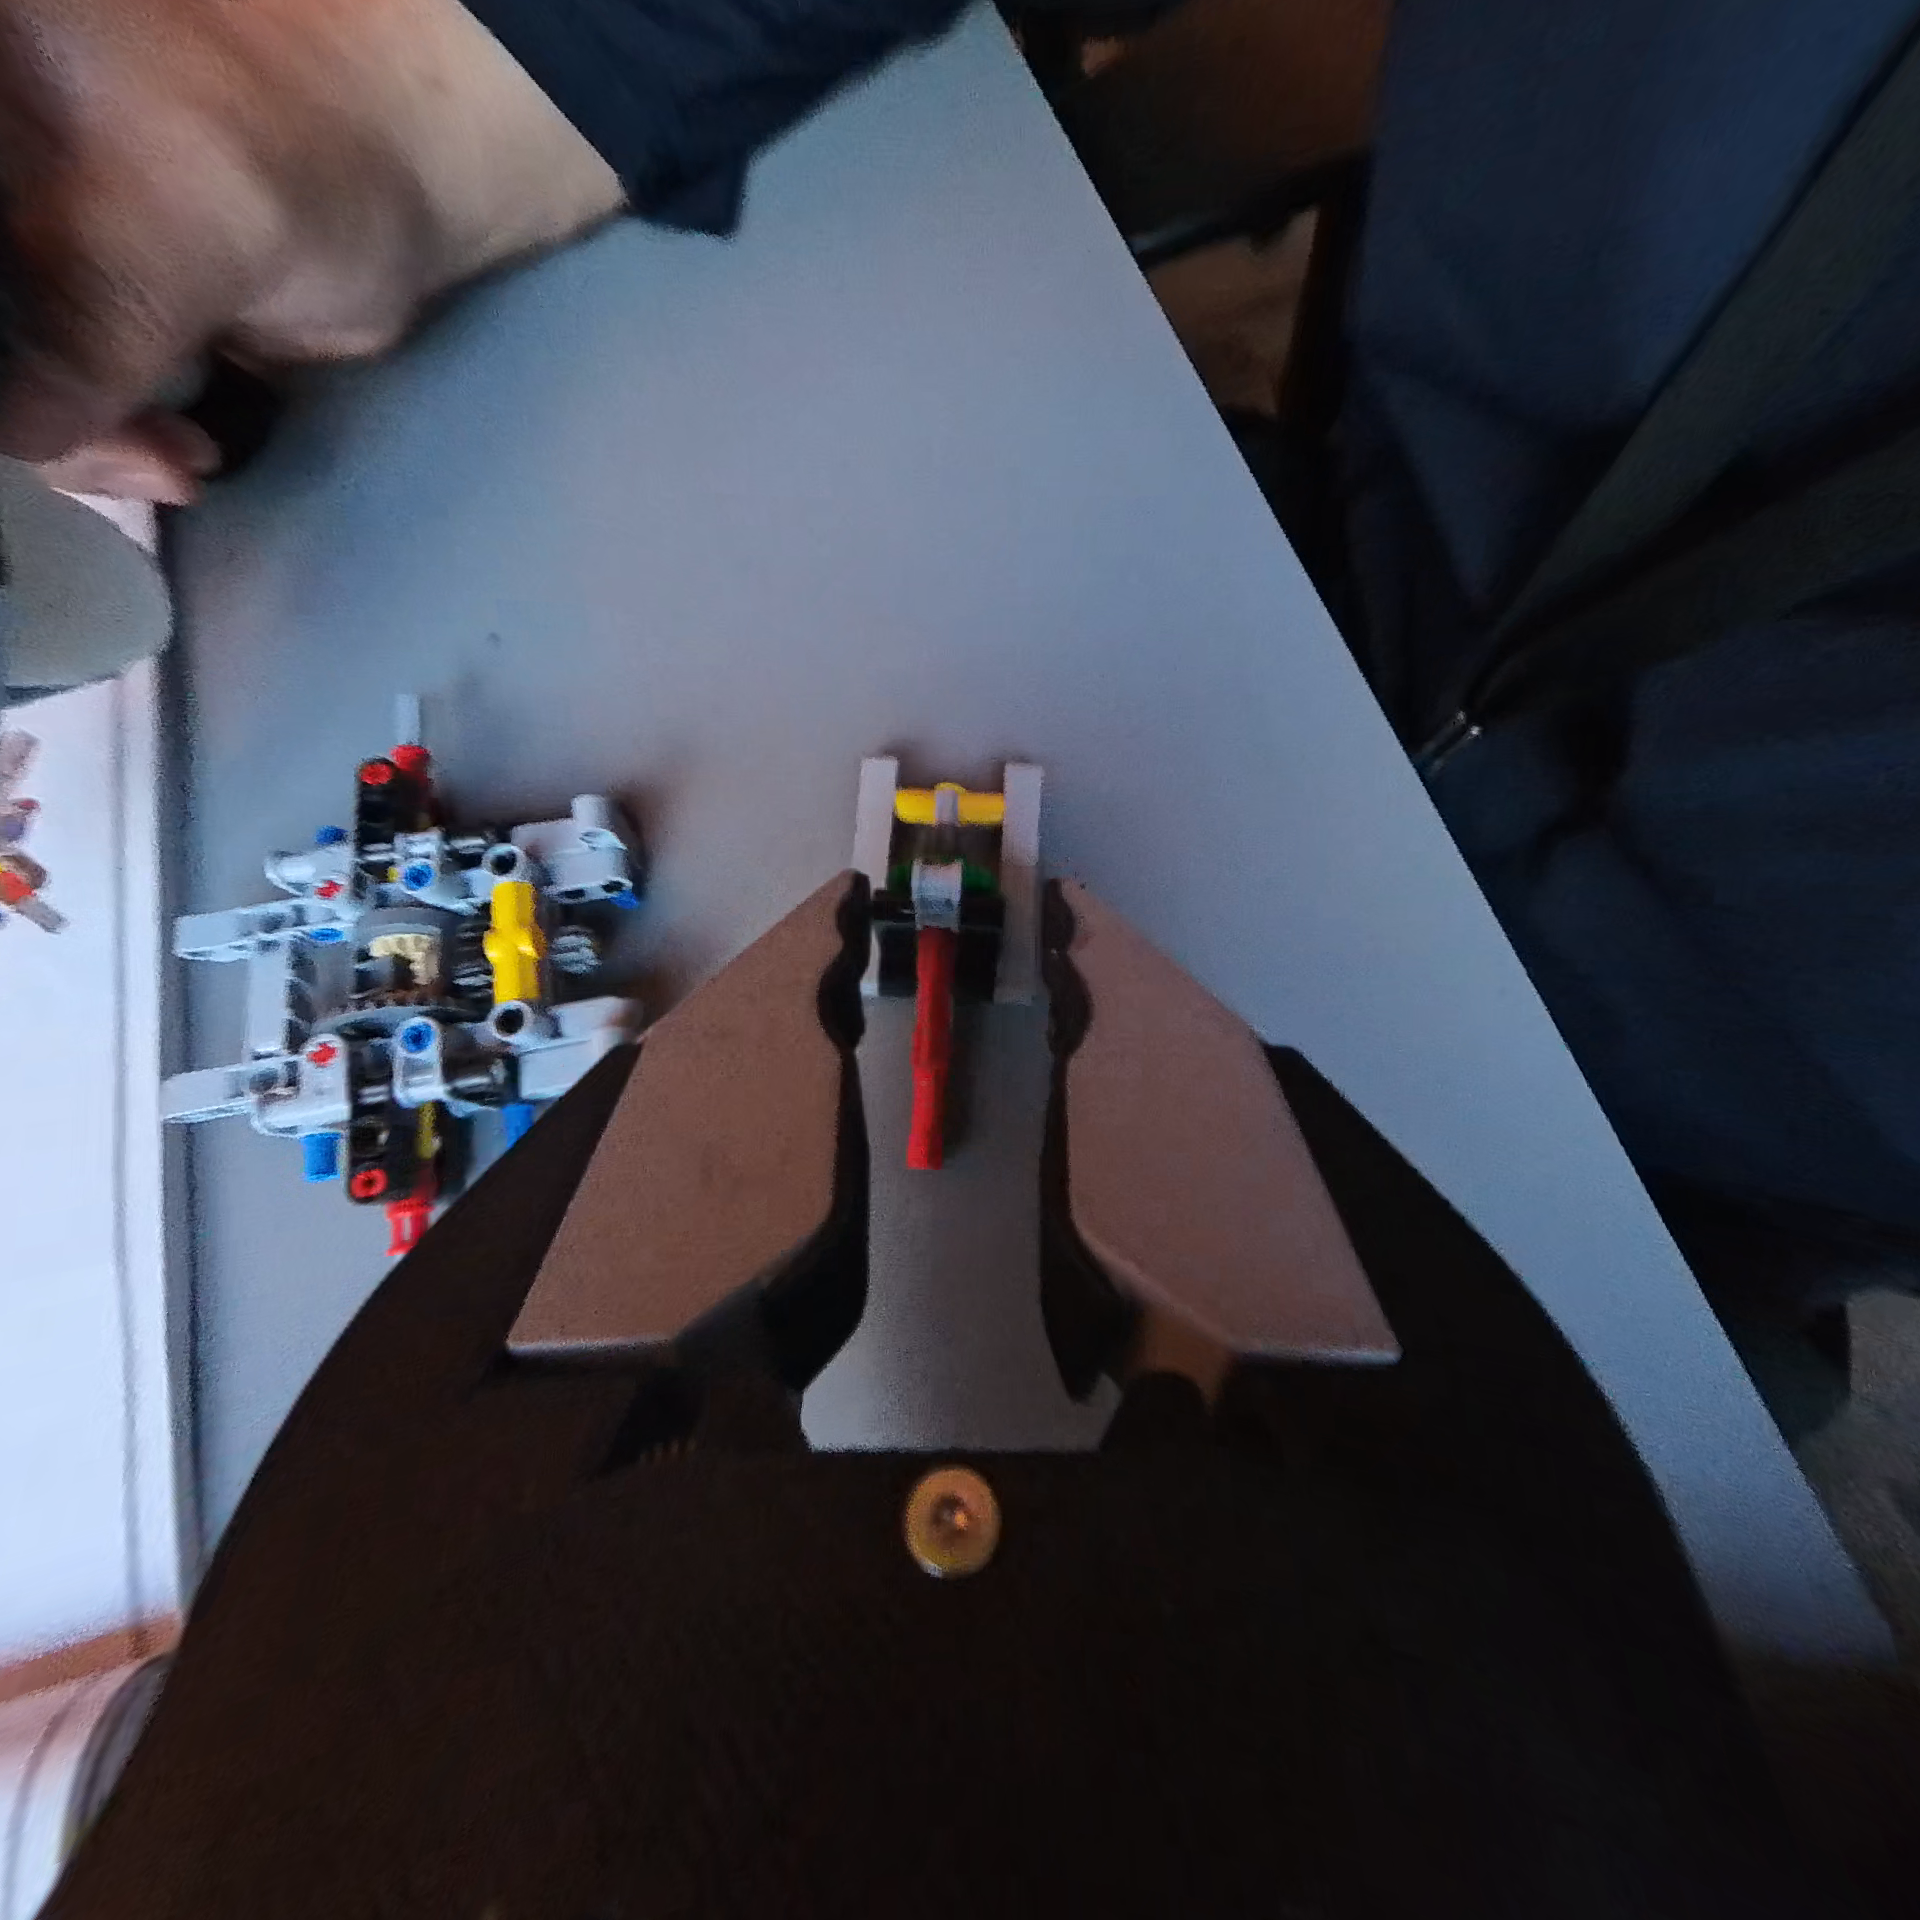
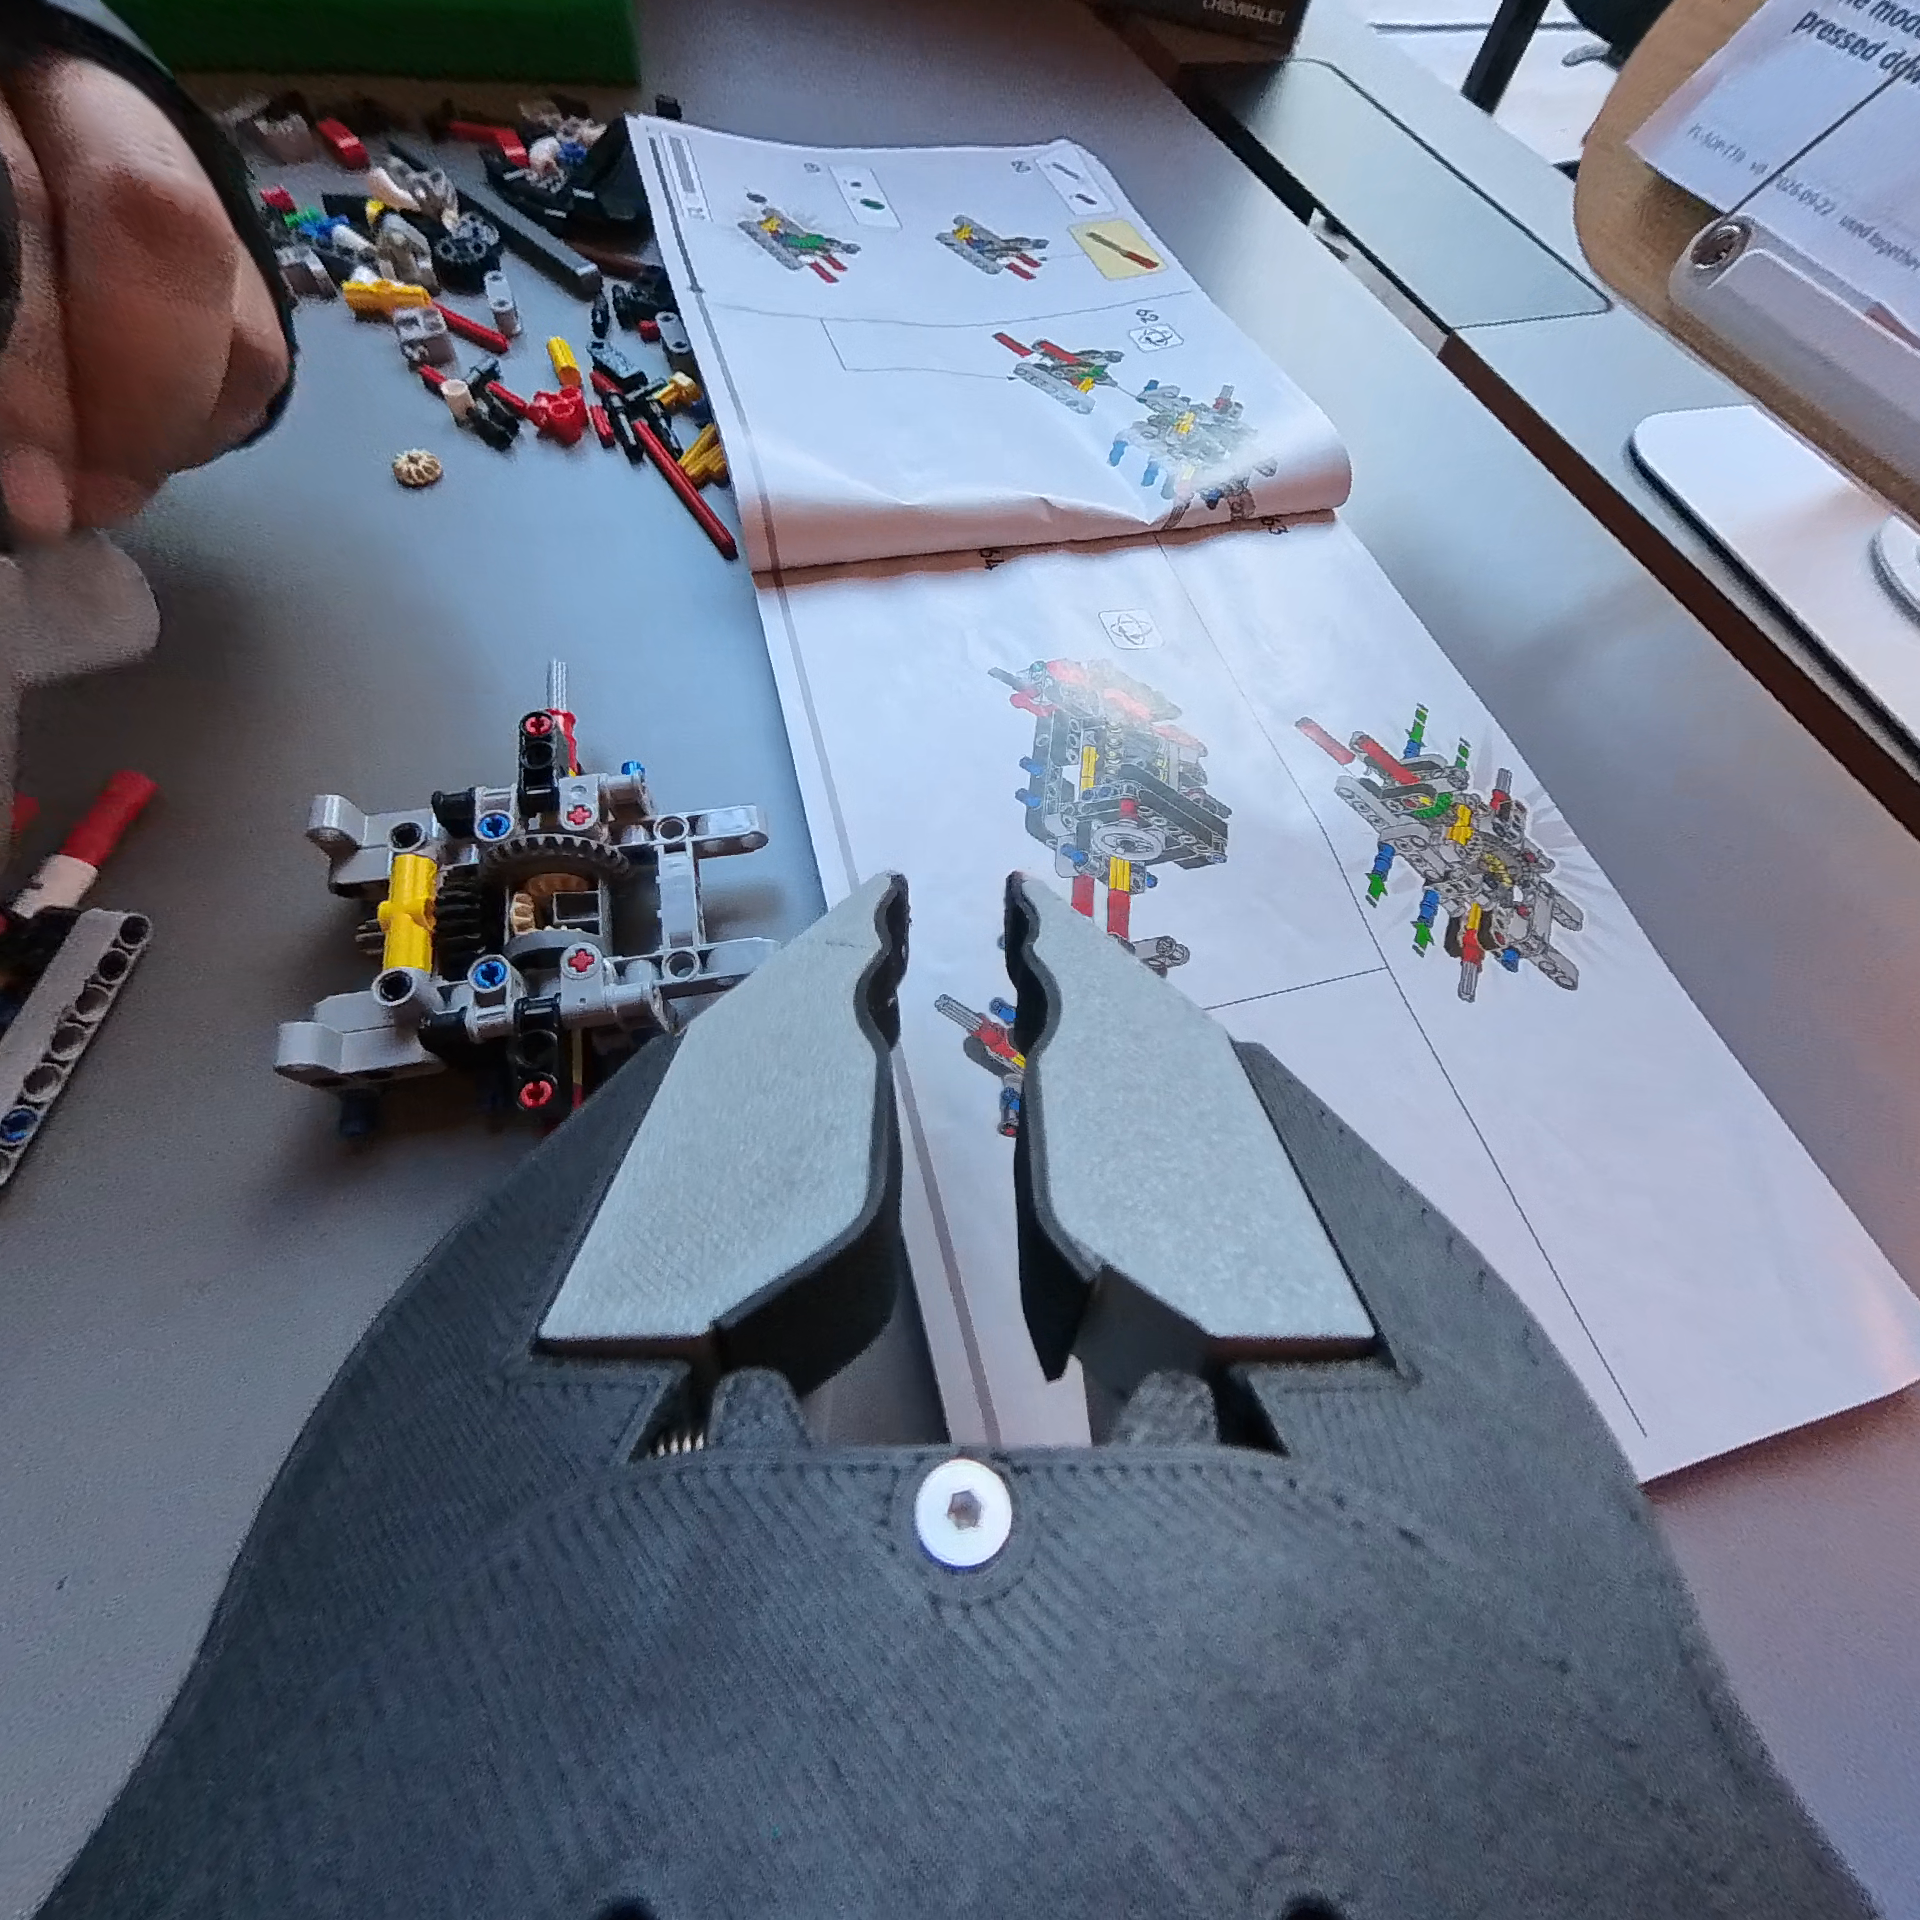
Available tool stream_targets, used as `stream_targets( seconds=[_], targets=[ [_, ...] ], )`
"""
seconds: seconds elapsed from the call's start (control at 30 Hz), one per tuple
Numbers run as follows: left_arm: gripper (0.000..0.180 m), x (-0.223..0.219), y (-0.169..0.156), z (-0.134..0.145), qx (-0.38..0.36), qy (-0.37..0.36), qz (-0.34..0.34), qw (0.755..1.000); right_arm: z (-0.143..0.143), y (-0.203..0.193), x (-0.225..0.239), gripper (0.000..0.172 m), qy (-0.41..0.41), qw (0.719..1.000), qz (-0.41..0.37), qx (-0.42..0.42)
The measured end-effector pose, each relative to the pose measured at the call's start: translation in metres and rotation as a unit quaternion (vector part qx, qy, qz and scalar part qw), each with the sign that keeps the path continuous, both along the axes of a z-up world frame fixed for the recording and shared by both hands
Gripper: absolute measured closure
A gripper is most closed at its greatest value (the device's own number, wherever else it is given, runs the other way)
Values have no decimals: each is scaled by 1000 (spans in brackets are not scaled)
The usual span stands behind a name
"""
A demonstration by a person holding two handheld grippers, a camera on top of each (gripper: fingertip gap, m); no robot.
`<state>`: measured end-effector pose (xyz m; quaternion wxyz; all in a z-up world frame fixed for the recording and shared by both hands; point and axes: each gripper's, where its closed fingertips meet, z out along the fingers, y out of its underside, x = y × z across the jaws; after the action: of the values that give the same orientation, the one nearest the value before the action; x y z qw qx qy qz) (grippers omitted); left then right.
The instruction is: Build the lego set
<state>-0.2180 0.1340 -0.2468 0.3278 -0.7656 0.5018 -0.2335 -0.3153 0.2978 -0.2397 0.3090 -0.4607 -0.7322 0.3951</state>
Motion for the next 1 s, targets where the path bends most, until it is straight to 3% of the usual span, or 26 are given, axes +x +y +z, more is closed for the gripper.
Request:
stream_targets(
  seconds=[0.13, 0.47, 0.63, 0.8, 1.0],
  targets=[
    [151, 0, -11, -13, -36, 20, -17, 999, 0, 0, 0, 157, 1, 1000, 1, -1],
    [149, 10, -43, 11, -117, -84, -84, 986, 4, 3, 0, 157, -2, 999, 2, -46],
    [149, 16, -39, 25, -79, -111, -92, 986, 3, 2, 0, 159, -7, 999, 5, -46],
    [151, 15, -34, 6, -76, -67, -83, 991, 4, 3, 0, 159, -7, 998, 5, -58],
    [166, 23, -33, -2, -58, -51, -92, 993, 3, 2, 0, 160, -9, 999, 5, -52]
  ],
)
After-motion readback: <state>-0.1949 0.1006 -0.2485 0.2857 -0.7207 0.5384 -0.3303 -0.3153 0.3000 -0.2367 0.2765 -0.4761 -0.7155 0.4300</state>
